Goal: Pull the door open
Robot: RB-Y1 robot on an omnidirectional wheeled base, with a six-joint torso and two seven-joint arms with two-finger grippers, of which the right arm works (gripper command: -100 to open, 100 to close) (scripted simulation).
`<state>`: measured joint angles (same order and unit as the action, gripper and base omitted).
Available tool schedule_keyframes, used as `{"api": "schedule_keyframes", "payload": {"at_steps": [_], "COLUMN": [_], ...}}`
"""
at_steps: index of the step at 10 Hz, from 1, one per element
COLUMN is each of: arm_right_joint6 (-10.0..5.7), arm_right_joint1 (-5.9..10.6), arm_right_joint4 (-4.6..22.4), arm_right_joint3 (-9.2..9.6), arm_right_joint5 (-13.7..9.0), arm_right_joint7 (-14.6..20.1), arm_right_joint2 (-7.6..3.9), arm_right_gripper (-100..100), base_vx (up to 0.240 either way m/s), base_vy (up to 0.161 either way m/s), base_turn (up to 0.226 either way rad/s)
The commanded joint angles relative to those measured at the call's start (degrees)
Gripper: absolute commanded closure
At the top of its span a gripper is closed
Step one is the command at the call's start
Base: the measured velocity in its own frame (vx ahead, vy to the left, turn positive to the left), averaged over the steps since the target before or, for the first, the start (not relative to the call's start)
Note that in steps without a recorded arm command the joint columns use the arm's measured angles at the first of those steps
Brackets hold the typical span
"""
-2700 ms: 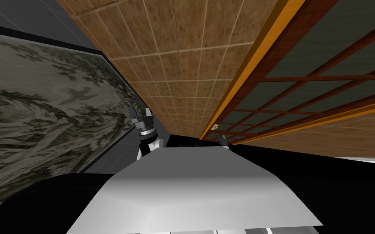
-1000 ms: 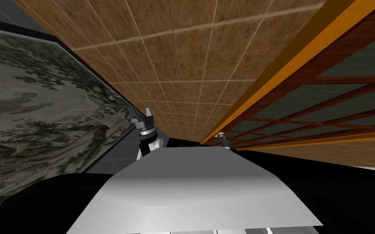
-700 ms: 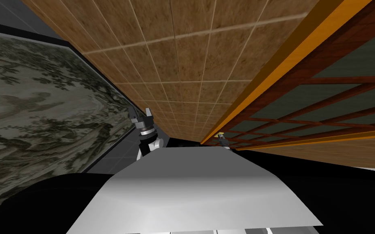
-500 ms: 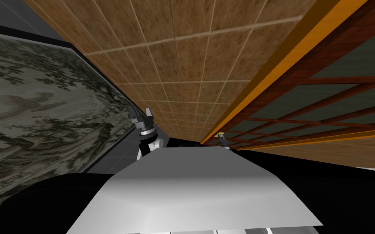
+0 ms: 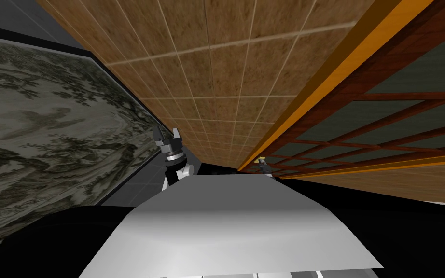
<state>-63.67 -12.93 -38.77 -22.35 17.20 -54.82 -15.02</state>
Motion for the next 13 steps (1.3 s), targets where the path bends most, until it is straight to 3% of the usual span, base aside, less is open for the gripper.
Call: {"api": "schedule_keyframes", "payload": {"at_steps": [1, 13], "arm_right_joint6": [0.14, 1.36], "arm_right_joint1": [0.11, 1.73], "arm_right_joint4": [-0.06, 0.47], "arm_right_joint3": [0.35, 3.30], "arm_right_joint5": [-0.62, -5.48], "arm_right_joint7": [2.74, 19.82], "arm_right_joint2": [0.02, -0.23], "arm_right_gripper": [100, 100], "base_vx": [-0.033, -0.036], "base_vy": [-0.015, -0.016], "base_turn": [0.031, 0.034]}}
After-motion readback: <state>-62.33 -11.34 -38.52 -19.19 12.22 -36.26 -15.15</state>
